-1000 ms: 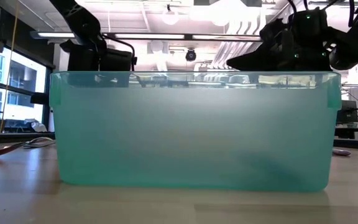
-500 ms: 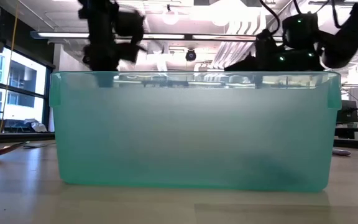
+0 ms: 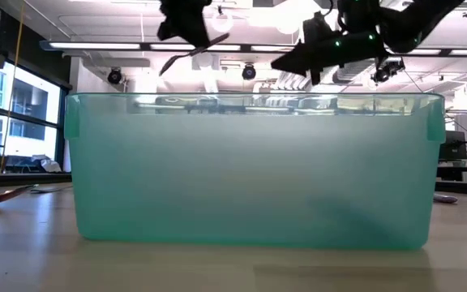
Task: Sort silverware by color (type)
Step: Put the purple spoon into the orange bin
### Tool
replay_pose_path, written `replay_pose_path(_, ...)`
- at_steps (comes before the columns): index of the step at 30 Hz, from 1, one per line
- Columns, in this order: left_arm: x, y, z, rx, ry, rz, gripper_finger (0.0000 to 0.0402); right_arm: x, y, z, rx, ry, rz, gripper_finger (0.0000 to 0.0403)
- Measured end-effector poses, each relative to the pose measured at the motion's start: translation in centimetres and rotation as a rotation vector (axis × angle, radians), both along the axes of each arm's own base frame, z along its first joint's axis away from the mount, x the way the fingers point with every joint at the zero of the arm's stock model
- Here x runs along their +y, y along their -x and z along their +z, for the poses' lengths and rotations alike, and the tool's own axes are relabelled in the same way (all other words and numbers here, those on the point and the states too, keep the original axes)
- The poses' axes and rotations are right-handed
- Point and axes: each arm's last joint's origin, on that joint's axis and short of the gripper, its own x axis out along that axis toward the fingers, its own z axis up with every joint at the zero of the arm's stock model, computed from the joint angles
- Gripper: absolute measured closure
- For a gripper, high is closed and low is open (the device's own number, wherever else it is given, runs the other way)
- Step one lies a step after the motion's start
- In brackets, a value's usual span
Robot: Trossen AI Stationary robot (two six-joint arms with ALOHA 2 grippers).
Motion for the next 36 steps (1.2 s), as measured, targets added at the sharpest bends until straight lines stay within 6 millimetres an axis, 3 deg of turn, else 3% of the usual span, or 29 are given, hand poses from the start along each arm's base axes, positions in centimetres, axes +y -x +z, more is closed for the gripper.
replay_pose_path(5,-0.9,-2.9,-2.6,0.031,0.000,-0.009,0.0364,-0.8,0.3,0.4,0.009,-0.004,0.027,0.0403)
replay_pose_path(14,0.0,-7.5,-7.6,0.054,0.002,-0.011,0.0364,-2.2,1.3,0.2,0.024,-0.028,0.017,0.0403)
replay_pose_path(36,1.7,-11.1,-15.0,0.142,0.096,-0.105,0.0364,-4.3,3.0,-0.3,0.054,-0.062,-0.079,0.0403)
